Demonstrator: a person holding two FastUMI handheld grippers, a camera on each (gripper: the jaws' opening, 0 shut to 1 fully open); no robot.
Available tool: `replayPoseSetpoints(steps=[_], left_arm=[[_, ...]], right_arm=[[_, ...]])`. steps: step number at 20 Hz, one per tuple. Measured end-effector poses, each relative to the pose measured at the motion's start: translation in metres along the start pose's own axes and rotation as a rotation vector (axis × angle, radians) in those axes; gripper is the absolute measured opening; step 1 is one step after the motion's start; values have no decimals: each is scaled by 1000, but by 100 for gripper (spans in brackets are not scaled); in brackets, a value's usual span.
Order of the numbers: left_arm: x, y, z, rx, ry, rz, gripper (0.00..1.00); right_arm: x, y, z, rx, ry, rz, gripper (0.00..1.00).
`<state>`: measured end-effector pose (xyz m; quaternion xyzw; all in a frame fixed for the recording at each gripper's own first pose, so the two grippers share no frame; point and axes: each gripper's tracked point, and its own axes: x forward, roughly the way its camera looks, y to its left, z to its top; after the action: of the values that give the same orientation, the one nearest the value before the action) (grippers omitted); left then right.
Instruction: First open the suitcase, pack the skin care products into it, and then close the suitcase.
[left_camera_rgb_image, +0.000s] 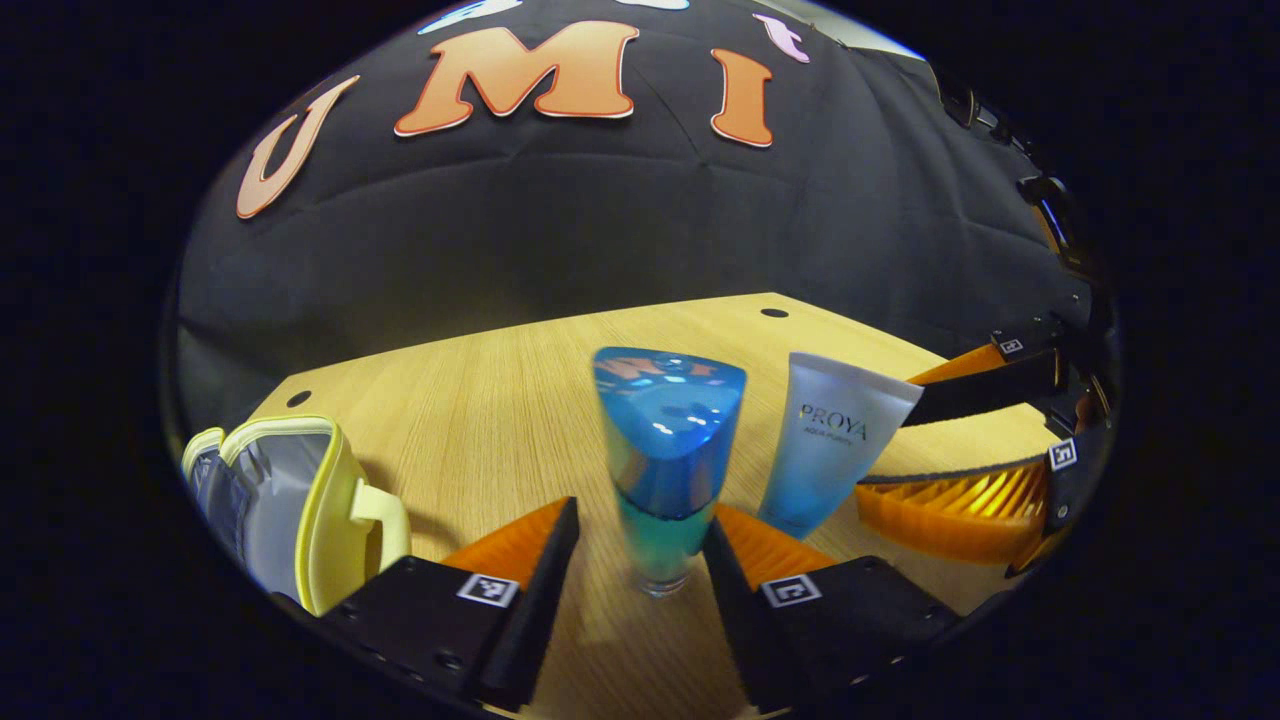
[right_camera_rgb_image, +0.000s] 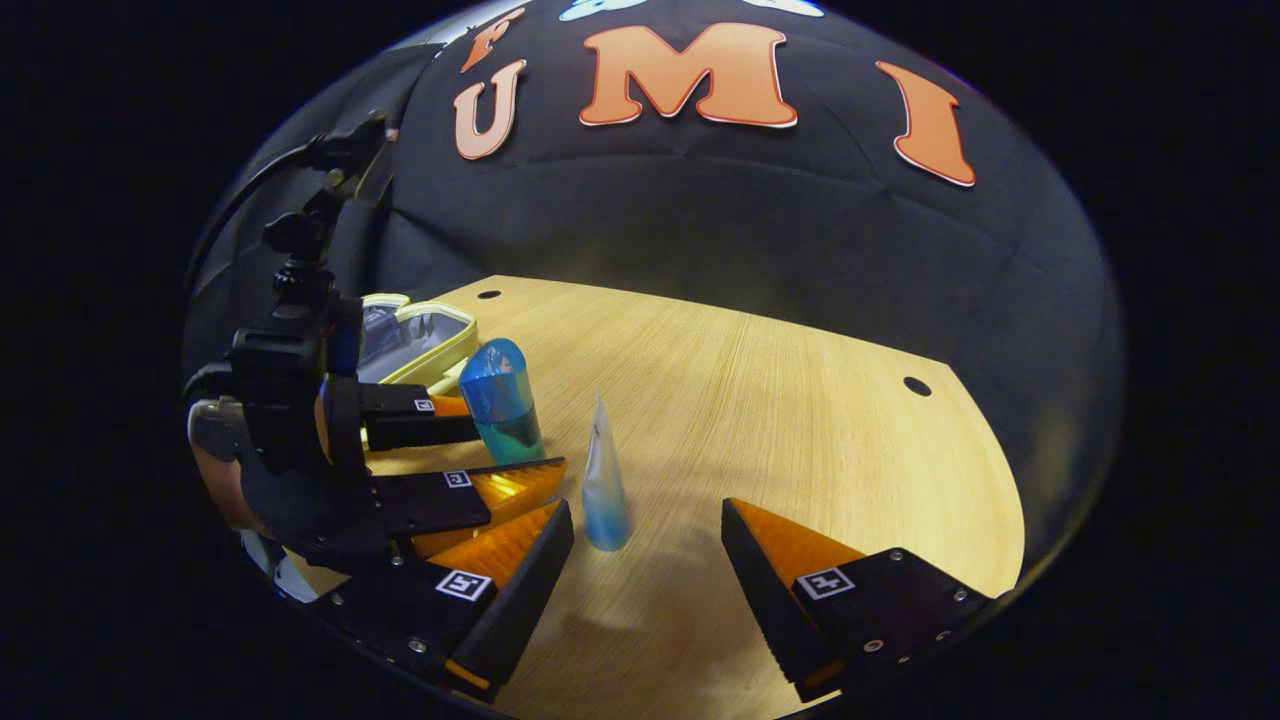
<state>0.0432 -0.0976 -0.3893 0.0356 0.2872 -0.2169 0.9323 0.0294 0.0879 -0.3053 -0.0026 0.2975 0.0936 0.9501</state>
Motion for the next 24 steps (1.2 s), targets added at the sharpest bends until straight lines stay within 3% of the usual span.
replayPoseSetpoints(steps=[2, 4, 6, 12, 13, 14, 15, 16, 17, 18, 24], left_arm=[[3, 3, 3, 0, -1, 19, 47], [3, 6, 3, -36, 6, 24, 44], [2, 15, 5, -57, 5, 46, 44], [-20, 42, 26, -97, -18, 108, 44], [-25, 45, 32, -94, -27, 116, 44], [-29, 48, 38, -91, -33, 123, 44], [-35, 52, 44, -89, -40, 128, 44], [-41, 55, 49, -90, -48, 134, 44], [-48, 59, 54, -89, -54, 140, 42], [-53, 63, 59, -88, -59, 149, 44], [-96, 95, 92, -85, -93, 211, 44]], right_arm=[[9, 6, -8, 26, 25, 19, 94], [19, 9, -12, 49, 36, 28, 92], [28, 10, -9, 60, 34, 36, 89], [38, 22, -15, 78, 66, 82, 63], [38, 24, -15, 77, 71, 90, 55], [38, 27, -16, 75, 77, 97, 58], [39, 26, -15, 71, 76, 88, 55], [38, 28, -14, 77, 77, 92, 49], [38, 31, -14, 90, 87, 109, 37], [37, 33, -13, 100, 89, 113, 41], [13, 46, 38, 105, 21, 137, 39]])
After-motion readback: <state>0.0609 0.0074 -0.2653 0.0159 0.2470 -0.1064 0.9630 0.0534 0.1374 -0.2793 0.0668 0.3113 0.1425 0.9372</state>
